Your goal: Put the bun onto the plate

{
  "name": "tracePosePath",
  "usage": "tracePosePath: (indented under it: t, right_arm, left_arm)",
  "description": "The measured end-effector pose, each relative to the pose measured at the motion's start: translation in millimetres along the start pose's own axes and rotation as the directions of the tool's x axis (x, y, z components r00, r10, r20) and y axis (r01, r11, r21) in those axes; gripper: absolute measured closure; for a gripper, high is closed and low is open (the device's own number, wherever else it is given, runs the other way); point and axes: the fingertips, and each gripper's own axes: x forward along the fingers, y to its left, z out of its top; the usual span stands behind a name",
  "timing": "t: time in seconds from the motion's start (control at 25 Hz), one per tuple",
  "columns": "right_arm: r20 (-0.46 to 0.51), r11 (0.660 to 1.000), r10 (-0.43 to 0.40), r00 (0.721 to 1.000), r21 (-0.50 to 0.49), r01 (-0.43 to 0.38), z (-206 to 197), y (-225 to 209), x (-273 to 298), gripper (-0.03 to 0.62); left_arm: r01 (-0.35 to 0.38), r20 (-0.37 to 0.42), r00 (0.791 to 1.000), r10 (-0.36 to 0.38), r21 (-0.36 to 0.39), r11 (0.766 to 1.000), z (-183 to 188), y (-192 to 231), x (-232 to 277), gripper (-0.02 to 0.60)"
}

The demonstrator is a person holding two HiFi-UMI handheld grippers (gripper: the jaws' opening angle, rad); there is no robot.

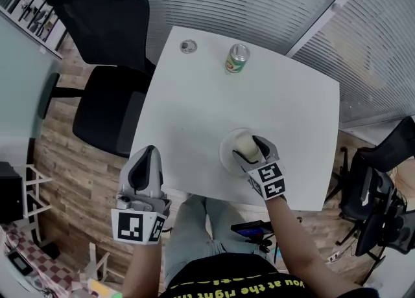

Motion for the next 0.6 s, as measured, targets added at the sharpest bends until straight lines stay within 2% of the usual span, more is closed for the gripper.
tracePosePath:
  t: [0.6]
  right_arm:
    - [-0.032,0.999,0.032,0.999,-0.002,-0.033,-13.4,3.3,6.2,0.266]
  left_arm:
    - [0.0,-0.01,1.0,0.0,-0.001,1.0,-4.4,-7.1,5.4,0.581]
